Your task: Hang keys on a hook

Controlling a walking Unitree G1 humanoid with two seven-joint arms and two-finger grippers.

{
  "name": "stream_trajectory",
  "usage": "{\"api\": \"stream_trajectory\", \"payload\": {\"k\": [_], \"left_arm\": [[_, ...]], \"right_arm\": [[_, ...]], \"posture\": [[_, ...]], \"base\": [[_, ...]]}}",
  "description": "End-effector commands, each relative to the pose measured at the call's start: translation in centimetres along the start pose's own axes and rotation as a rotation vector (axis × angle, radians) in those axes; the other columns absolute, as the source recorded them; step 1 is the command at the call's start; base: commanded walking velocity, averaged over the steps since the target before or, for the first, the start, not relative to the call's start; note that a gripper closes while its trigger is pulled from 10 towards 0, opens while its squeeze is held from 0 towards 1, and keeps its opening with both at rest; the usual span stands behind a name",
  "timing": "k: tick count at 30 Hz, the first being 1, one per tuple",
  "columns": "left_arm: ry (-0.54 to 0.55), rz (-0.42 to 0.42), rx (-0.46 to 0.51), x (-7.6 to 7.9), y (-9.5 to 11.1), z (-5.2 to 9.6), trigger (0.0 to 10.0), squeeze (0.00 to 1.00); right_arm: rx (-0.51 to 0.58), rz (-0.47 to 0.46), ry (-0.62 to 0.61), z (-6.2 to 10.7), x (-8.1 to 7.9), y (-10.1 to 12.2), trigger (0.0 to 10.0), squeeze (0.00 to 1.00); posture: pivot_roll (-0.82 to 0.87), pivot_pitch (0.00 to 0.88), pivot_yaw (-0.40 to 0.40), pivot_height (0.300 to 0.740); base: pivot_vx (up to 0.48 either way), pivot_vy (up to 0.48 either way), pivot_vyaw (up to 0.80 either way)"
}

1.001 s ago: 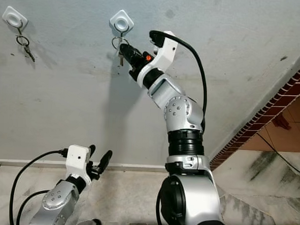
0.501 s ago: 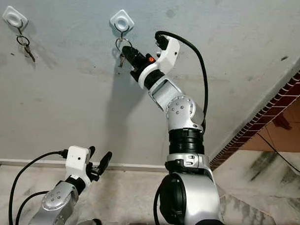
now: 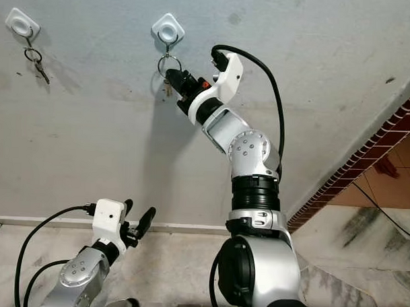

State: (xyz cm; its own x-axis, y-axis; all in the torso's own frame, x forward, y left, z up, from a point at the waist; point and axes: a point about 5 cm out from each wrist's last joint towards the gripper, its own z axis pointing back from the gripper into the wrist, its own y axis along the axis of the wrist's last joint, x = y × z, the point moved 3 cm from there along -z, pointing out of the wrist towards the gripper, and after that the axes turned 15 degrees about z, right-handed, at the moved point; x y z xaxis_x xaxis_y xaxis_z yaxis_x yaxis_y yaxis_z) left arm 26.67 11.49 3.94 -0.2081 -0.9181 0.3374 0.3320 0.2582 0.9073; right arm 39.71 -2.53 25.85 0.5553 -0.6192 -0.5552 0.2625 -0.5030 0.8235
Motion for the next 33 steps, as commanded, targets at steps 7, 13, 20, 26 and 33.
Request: {"api": "stream_trajectory", "payload": {"k": [7, 13, 20, 26, 33], "left_arm": [[-0.006, 0.005, -0.025, 0.2, -0.5, 0.0, 10.0, 0.00], [-0.005, 0.007, -0.024, 0.1, -0.5, -0.1, 10.0, 0.00], [-0.010, 0.006, -0.021, 0.2, -0.5, -0.2, 10.0, 0.00], [-0.002, 0.000, -0.004, 0.0, -0.1, -0.2, 10.0, 0.00], [0.006, -0.008, 0.012, -0.3, 0.2, -0.4, 10.0, 0.00]], "right_arm": [[-0.048, -0.005, -0.008, 0.4, -0.1, -1.7, 10.0, 0.00], [-0.044, 0.059, -0.007, 0.7, -0.1, -1.7, 10.0, 1.00], [-0.029, 0.289, 0.001, 1.0, -0.7, -1.8, 10.0, 1.00], [-0.037, 0.431, -0.012, 1.8, -0.3, -2.6, 10.0, 1.00], [-0.056, 0.528, -0.020, 3.2, 0.7, -3.8, 10.0, 1.00]], "posture": [[0.07, 0.172, 0.004, 0.740], [0.07, 0.162, 0.002, 0.740], [0.07, 0.155, 0.005, 0.740], [0.07, 0.150, 0.005, 0.740], [0.07, 0.139, 0.009, 0.740]], "base": [[0.000, 0.000, 0.00], [0.000, 0.000, 0.00], [0.000, 0.000, 0.00], [0.000, 0.000, 0.00], [0.000, 0.000, 0.00]]}}
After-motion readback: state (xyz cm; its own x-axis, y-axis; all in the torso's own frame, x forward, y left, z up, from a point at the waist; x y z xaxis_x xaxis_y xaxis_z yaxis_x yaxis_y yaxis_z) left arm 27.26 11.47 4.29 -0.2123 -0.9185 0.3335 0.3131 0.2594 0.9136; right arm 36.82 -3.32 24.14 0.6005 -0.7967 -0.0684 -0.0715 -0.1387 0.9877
